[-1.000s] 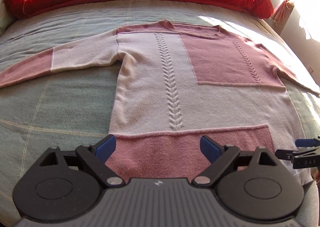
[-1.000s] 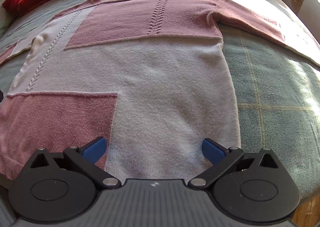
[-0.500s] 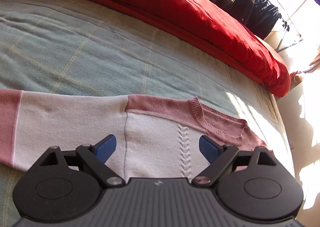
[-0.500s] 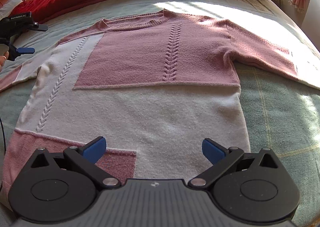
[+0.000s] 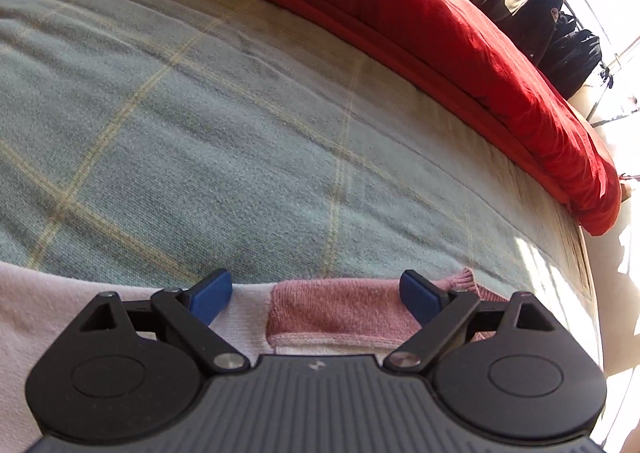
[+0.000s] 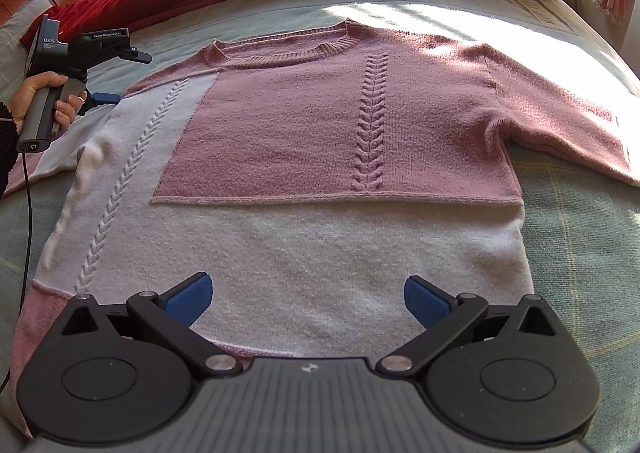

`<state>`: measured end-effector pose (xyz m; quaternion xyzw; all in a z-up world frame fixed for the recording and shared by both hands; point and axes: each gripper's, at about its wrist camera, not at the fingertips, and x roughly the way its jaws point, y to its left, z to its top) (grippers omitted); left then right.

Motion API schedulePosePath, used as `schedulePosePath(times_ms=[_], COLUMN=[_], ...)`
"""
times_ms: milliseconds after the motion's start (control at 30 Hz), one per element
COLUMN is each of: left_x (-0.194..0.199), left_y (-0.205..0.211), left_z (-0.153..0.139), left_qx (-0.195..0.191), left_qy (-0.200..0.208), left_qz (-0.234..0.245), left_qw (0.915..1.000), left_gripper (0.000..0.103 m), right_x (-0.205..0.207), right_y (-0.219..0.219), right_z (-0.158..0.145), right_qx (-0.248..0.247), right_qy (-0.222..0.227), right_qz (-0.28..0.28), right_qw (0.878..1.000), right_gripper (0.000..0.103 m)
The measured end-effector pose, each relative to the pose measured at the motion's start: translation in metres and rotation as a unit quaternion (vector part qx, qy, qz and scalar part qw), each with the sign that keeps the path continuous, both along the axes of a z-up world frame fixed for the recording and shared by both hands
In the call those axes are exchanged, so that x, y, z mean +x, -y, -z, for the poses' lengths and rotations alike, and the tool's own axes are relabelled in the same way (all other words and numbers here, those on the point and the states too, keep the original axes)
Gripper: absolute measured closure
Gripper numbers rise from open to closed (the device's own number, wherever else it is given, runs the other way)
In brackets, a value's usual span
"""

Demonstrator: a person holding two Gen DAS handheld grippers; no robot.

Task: Fold clothes
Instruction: 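Move the left tool toward the pink sleeve cuff again, then lower the left tool onto the pink ribbed cuff and close on it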

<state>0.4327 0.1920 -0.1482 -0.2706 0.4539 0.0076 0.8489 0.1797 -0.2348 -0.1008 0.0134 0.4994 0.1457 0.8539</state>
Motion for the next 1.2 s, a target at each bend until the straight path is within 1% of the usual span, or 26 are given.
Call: schedulePosePath(times_ms=[67,133,200,267,367,400,467,533,700,767,833,967,1067,1200], left_x=[-0.001,-0.011,-0.022,-0.034,-0.035,-0.033,-0.028,-0.022,-0.019,-0.03,-0.045,-0.073,-0.089,-0.109], left_y=[0.003,0.008,0.016,0.027,0.043,0.046,0.049,0.047,0.034,0.026,0.014,-0.033,-0.082,-0.136], left_z=[-0.01,-0.021,-0.031,-0.034,-0.027,-0.023,-0.014,-0.007,-0.016,-0.032,-0.048,-0.065,-0.055,-0.033], left_qx=[0.013,0.009,0.001,-0.002,0.023,0.037,0.07,0.084,0.069,0.056,0.054,0.048,0.024,-0.002], left_qy=[-0.003,0.007,0.013,0.016,0.002,-0.006,-0.02,-0.031,-0.031,-0.016,-0.004,0.001,-0.025,-0.042], left_qz=[-0.004,0.0,0.016,0.045,0.076,0.075,0.054,0.046,0.016,0.02,0.026,0.023,-0.02,-0.088], left_qw=[0.9999,0.9999,0.9998,0.9989,0.9969,0.9965,0.9959,0.9949,0.997,0.9981,0.9982,0.9986,0.9992,0.9952], left_gripper=[0.014,0.014,0.013,0.012,0.012,0.012,0.012,0.013,0.014,0.014,0.014,0.013,0.014,0.014], right_x=[-0.002,-0.005,-0.006,-0.006,-0.007,-0.008,-0.01,-0.012,-0.016,-0.018,-0.02,-0.023,-0.026,-0.027], right_y=[0.0,-0.001,-0.002,-0.003,-0.005,-0.006,-0.007,-0.008,-0.005,-0.005,-0.007,-0.018,-0.029,-0.044], right_z=[-0.002,-0.005,-0.007,-0.006,-0.004,-0.003,-0.003,-0.003,-0.007,-0.01,-0.012,-0.013,-0.016,-0.018], right_qx=[0.001,0.001,0.0,0.003,0.006,0.007,0.002,-0.005,-0.007,-0.002,-0.002,0.008,0.007,-0.002], right_qy=[0.003,0.009,0.013,0.014,0.008,0.006,0.003,0.002,0.003,0.003,0.005,-0.001,0.001,0.002], right_qz=[-0.003,-0.005,-0.008,-0.009,-0.01,-0.011,-0.017,-0.024,-0.018,-0.02,-0.025,-0.035,-0.047,-0.06], right_qw=[1.0,1.0,1.0,1.0,1.0,1.0,1.0,1.0,1.0,1.0,1.0,0.999,0.999,0.998], right_gripper=[0.0,0.0,0.0,0.0,0.0,0.0,0.0,0.0,0.0,0.0,0.0,0.0,0.0,0.0])
